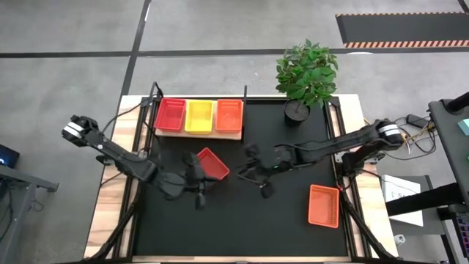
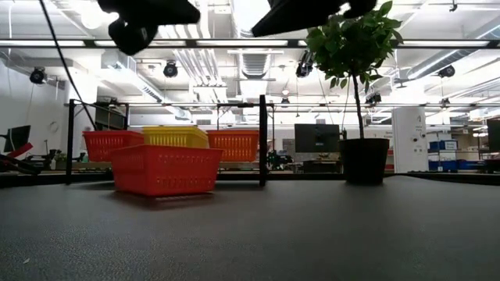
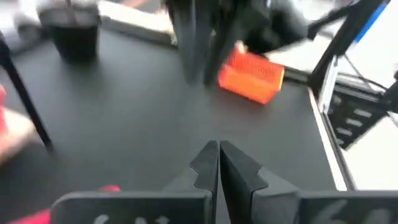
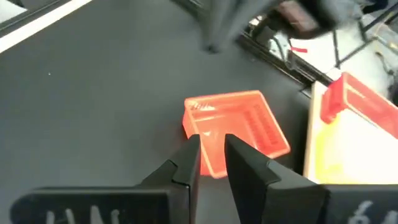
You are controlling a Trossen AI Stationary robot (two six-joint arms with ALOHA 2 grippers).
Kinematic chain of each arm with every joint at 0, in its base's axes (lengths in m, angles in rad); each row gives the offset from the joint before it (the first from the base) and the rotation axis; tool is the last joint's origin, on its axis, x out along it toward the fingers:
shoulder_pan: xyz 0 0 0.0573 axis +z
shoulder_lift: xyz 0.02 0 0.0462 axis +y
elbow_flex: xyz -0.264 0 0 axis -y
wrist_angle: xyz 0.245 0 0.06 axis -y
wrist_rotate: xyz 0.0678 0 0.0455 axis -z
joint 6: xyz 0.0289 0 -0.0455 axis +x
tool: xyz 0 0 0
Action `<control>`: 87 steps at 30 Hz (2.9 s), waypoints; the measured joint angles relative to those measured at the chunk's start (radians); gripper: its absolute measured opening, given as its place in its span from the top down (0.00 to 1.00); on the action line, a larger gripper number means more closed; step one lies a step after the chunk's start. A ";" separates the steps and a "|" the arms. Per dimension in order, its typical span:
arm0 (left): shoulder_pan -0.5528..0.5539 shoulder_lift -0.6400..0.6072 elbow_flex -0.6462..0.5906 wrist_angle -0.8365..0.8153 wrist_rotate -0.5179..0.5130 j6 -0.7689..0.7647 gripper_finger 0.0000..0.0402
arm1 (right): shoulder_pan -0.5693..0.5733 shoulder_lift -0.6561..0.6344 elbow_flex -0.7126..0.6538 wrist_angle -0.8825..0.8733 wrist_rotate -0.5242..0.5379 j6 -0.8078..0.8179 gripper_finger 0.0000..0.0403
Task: Stack baskets on shelf by color
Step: Stack the red bin on top of the other red bins on the shelf
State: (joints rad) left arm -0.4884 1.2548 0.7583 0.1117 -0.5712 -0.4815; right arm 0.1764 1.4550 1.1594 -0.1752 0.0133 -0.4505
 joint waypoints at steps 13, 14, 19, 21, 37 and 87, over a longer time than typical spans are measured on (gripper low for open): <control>0.134 0.325 0.442 -0.879 0.275 -0.531 1.00 | 0.000 -0.269 -0.247 0.091 0.015 0.014 0.85; 0.145 0.339 0.449 -0.888 0.328 -0.517 1.00 | 0.000 -0.281 -0.254 0.085 0.015 0.029 0.85; 0.204 0.359 0.439 -0.887 0.474 -0.478 0.98 | 0.000 -0.325 -0.297 0.079 0.015 0.057 0.84; 0.228 0.357 0.431 -0.889 0.507 -0.477 0.94 | 0.000 -0.336 -0.306 0.078 0.015 0.058 0.84; 0.266 0.391 0.421 -0.754 0.373 -0.474 0.57 | 0.000 -0.342 -0.309 0.084 0.014 0.039 0.83; 0.351 -0.276 0.268 -1.360 0.020 0.564 1.00 | 0.000 -0.339 -0.310 0.099 0.005 0.039 0.82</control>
State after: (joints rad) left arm -0.1371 0.9790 1.0266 -1.2482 -0.5511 0.0826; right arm 0.1764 1.1160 0.8497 -0.0766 0.0185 -0.4118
